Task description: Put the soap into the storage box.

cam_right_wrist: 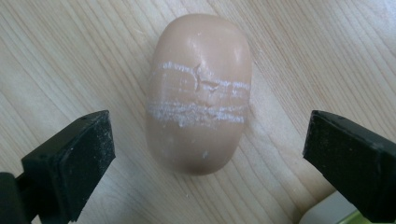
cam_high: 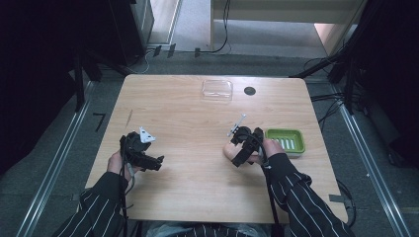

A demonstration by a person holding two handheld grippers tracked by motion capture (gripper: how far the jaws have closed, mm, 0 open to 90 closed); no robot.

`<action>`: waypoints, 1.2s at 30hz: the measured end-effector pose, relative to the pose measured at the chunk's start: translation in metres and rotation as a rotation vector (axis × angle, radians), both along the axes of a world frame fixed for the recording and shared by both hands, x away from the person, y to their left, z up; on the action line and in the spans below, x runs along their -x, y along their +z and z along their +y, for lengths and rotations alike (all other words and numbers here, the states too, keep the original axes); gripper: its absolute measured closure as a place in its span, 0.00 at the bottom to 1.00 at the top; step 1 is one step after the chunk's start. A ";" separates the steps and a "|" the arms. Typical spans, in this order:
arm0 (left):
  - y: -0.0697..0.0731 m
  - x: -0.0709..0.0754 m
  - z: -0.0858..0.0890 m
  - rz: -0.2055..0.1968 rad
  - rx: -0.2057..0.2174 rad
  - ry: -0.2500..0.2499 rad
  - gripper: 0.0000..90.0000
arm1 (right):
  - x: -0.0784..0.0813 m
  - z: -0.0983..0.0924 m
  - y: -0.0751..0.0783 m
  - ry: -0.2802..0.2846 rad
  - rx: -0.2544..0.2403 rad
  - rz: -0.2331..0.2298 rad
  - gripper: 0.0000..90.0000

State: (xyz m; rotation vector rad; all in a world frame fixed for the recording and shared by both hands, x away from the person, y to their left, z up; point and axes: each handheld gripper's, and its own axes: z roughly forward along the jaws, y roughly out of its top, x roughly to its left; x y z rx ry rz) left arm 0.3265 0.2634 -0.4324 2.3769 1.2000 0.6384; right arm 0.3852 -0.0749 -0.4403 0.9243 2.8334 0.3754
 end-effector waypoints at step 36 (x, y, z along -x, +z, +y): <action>-0.001 -0.002 -0.003 0.003 -0.001 -0.014 0.00 | -0.026 0.017 -0.017 -0.051 0.038 0.112 0.04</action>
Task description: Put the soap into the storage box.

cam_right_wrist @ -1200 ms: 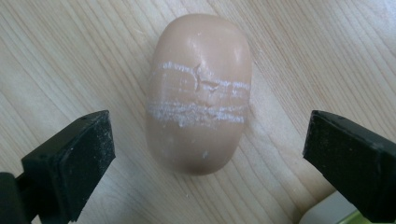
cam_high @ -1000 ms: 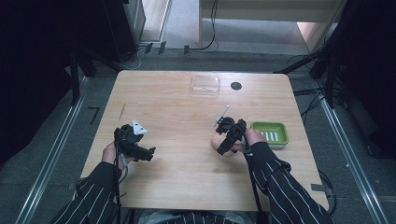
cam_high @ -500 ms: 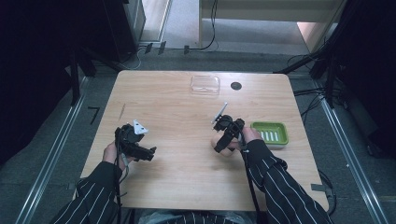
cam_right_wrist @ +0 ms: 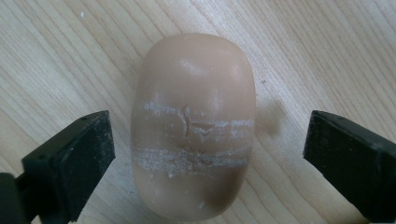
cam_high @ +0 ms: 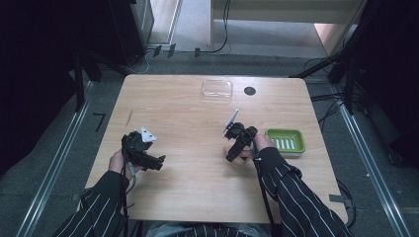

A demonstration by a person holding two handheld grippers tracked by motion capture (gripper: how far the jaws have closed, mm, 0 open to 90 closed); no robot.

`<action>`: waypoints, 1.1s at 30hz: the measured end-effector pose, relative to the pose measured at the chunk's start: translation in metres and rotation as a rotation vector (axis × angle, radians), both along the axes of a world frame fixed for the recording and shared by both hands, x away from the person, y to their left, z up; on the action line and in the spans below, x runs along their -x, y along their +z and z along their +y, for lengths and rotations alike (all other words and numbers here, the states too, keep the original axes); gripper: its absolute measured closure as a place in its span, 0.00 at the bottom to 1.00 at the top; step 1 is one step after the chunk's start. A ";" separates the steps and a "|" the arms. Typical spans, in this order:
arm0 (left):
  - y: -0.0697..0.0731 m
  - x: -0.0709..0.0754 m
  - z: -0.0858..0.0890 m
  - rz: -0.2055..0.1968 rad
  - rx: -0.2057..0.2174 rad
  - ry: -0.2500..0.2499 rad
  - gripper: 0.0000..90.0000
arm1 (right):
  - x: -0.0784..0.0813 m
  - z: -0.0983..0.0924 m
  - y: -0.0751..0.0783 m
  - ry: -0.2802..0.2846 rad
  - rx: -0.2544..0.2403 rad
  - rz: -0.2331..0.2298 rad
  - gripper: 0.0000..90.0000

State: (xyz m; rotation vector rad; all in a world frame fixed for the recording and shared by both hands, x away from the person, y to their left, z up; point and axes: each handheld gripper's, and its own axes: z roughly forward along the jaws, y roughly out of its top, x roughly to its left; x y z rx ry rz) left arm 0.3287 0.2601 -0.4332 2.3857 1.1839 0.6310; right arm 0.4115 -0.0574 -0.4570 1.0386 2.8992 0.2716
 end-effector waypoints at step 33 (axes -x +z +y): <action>0.001 0.000 -0.001 -0.004 0.003 -0.001 0.00 | 0.004 0.006 -0.007 0.000 0.018 -0.008 0.37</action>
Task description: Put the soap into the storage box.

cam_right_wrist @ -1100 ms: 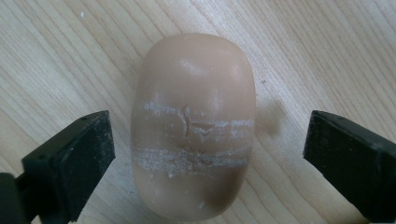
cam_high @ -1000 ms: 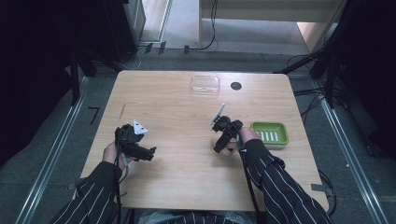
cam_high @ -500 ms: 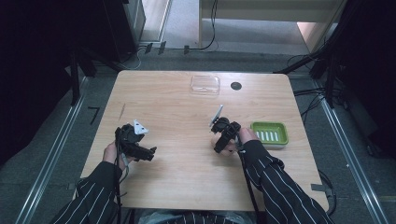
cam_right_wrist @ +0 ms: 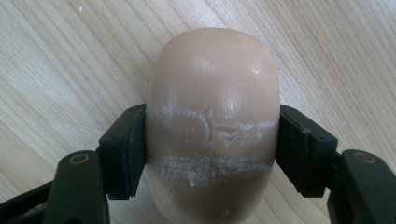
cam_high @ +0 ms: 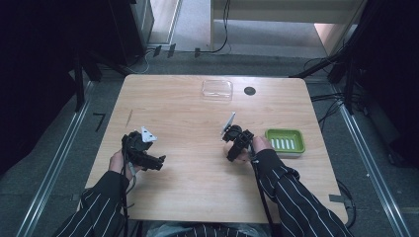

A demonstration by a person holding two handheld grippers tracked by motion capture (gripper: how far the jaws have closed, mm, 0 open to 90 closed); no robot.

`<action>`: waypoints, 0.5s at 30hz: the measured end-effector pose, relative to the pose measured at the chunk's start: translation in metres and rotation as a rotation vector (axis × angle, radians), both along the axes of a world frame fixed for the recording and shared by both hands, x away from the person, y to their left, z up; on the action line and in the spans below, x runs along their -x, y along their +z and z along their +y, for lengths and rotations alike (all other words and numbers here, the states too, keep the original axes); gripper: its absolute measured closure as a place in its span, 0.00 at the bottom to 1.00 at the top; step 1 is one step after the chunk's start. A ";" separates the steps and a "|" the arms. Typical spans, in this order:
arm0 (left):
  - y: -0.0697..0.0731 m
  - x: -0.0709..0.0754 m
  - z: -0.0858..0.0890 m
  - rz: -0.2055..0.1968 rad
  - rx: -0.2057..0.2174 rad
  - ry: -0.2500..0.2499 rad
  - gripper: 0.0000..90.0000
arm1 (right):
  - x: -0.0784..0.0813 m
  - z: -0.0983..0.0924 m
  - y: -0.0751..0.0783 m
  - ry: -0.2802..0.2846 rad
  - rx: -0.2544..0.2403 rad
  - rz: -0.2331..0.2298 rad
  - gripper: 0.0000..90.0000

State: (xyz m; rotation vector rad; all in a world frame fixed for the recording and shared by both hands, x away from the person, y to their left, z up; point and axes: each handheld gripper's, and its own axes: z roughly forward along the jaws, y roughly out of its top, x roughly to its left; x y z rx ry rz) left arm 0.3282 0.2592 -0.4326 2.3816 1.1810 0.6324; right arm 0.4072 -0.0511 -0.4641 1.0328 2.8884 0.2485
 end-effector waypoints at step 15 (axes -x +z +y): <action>0.000 0.000 0.000 0.006 0.004 -0.002 0.00 | 0.003 0.001 0.003 0.039 0.002 -0.016 0.37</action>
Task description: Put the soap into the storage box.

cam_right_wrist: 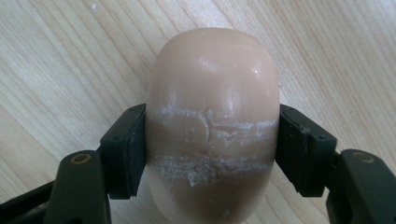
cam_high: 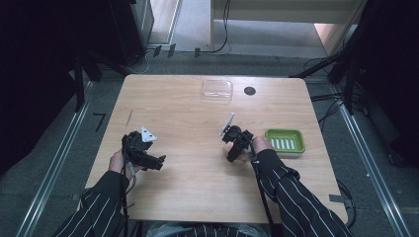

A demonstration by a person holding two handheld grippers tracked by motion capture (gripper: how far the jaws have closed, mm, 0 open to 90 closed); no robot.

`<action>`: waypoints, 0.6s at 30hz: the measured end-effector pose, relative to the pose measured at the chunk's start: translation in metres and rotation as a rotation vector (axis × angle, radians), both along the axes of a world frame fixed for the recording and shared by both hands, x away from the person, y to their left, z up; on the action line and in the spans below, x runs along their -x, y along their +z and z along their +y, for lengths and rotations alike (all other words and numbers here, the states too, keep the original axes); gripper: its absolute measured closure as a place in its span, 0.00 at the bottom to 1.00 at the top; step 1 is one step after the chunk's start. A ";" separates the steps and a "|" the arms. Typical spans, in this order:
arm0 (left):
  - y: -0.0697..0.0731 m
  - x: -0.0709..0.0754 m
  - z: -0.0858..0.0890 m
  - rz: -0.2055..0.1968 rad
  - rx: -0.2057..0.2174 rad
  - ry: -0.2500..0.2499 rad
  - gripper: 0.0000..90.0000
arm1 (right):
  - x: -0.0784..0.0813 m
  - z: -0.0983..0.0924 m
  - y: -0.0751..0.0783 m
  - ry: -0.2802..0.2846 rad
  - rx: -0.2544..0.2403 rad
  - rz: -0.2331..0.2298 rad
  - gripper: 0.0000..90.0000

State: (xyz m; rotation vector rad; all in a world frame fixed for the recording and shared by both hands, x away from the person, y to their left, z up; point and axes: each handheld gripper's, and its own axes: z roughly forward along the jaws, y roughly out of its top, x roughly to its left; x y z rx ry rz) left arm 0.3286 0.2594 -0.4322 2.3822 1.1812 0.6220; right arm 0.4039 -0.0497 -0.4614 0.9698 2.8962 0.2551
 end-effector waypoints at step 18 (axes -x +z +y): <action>0.000 0.000 0.001 0.000 0.005 -0.001 0.00 | 0.008 -0.007 0.023 0.056 -0.020 -0.040 0.37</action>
